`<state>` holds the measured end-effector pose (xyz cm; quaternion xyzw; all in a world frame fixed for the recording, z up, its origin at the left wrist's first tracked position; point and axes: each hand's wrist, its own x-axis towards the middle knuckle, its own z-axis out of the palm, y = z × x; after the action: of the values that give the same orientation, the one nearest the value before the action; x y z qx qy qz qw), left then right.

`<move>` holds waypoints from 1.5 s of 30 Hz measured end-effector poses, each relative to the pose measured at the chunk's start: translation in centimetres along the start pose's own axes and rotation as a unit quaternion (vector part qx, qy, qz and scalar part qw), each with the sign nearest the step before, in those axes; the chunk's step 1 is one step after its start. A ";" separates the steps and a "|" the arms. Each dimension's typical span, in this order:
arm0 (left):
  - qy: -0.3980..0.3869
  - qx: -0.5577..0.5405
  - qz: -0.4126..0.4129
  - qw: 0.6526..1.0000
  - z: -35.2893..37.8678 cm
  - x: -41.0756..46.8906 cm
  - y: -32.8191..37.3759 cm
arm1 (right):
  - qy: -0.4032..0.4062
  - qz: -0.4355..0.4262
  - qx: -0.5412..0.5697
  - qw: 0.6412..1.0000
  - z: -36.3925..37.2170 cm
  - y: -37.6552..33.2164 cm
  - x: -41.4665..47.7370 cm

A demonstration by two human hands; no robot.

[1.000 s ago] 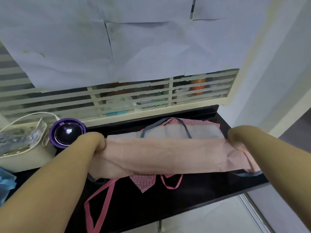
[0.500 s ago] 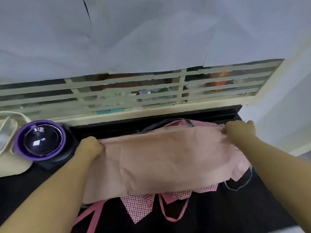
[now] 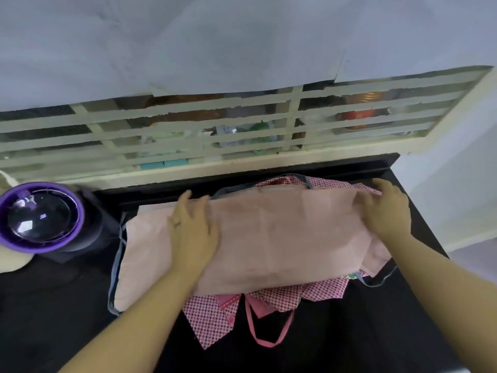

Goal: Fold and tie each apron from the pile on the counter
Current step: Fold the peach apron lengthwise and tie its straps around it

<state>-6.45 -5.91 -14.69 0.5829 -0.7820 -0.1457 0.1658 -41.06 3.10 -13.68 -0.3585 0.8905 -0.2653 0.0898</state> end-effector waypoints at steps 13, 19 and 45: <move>-0.074 0.135 0.388 0.909 5.5 -7.5 5.9 | 0.064 0.242 0.297 0.921 -1.3 4.4 -13.3; -0.053 0.170 0.378 0.909 5.5 -6.5 5.6 | -0.050 0.212 0.296 0.930 0.5 4.4 -12.6; -0.214 0.230 0.400 0.861 3.2 -5.6 2.8 | -0.215 0.327 0.348 0.852 -4.1 9.4 -9.0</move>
<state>-8.78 0.37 -16.86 0.1955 -0.9755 -0.0040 -0.1005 -41.53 16.59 -15.50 -0.0395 0.7641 -0.4299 0.4794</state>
